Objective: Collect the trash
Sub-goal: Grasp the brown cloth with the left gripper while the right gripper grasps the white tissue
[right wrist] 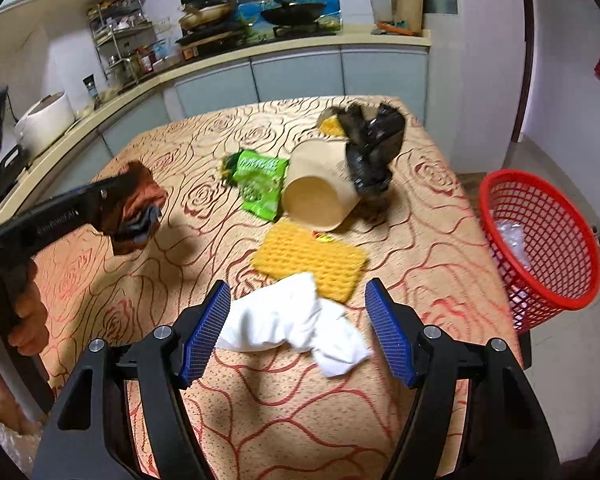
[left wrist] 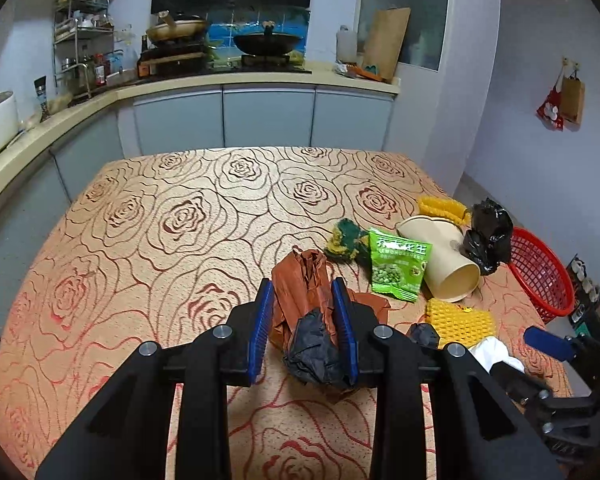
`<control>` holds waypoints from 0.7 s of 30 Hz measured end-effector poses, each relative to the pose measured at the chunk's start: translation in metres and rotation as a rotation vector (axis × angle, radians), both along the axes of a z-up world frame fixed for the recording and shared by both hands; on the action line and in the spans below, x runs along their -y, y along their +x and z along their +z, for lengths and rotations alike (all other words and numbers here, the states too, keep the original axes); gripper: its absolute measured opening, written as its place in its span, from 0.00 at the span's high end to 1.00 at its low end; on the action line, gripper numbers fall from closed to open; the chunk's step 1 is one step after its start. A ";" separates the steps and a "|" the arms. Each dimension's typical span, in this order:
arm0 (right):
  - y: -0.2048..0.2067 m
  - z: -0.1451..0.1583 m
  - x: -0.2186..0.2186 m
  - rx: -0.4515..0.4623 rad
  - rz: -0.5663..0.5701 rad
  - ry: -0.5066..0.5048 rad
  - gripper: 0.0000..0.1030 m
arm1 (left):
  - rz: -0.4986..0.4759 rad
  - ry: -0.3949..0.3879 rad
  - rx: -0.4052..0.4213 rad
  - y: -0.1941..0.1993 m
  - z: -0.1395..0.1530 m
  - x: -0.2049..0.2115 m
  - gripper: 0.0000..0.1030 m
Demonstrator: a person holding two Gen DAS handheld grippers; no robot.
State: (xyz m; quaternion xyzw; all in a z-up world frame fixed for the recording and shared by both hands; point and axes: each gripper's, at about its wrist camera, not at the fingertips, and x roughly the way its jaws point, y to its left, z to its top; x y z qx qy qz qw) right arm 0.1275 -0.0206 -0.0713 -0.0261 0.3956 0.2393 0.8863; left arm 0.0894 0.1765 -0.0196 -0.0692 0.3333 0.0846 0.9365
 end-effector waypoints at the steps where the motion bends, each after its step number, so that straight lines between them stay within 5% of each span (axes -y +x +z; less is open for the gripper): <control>1: 0.000 -0.002 -0.002 -0.006 0.000 -0.003 0.34 | 0.003 0.000 0.002 -0.001 0.001 -0.002 0.72; 12: 0.004 -0.016 -0.016 -0.039 0.000 -0.031 0.34 | 0.025 -0.003 0.010 -0.004 0.003 -0.014 0.72; 21: 0.007 -0.026 -0.019 -0.072 0.004 -0.046 0.57 | 0.024 -0.004 0.014 -0.005 0.003 -0.014 0.72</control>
